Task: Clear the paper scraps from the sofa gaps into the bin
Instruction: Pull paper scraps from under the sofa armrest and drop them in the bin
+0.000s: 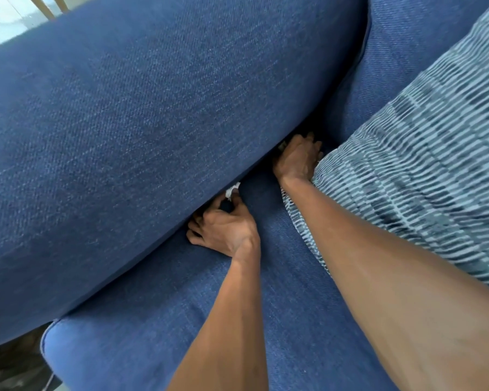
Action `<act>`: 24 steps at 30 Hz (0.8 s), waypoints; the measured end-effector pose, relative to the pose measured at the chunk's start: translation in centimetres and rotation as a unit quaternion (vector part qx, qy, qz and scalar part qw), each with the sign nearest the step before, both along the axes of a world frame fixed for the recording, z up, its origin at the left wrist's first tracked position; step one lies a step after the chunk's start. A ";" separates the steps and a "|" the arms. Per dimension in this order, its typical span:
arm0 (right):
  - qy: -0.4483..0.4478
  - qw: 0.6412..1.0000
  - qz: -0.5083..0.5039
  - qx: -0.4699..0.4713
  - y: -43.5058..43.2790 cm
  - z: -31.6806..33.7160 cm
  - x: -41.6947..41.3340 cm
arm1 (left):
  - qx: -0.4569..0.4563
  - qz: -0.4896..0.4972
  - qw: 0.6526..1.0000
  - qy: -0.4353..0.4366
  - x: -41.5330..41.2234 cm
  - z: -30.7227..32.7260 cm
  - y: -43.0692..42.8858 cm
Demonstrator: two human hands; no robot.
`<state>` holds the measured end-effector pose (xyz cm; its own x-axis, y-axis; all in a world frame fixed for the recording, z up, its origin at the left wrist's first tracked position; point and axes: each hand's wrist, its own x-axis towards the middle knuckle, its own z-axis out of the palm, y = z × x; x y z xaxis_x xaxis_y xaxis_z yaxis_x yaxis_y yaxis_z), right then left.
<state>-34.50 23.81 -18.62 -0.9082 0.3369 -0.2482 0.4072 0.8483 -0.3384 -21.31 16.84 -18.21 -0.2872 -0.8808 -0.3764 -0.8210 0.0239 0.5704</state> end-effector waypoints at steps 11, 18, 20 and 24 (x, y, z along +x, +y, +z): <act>0.040 0.994 0.097 -0.003 -1.9 3.0 3.4 | 0.085 -0.119 0.974 0.171 5.1 2.4 -2.7; 0.073 0.987 0.142 0.014 -4.9 5.9 10.3 | 0.078 -0.190 0.963 0.172 11.9 5.4 -7.0; 0.094 0.979 0.181 0.022 -5.6 6.8 12.8 | 0.069 -0.215 0.961 0.162 14.5 6.0 -8.8; 0.110 0.971 0.208 0.031 -7.3 8.2 18.5 | 0.044 -0.270 0.951 0.147 20.7 6.9 -12.7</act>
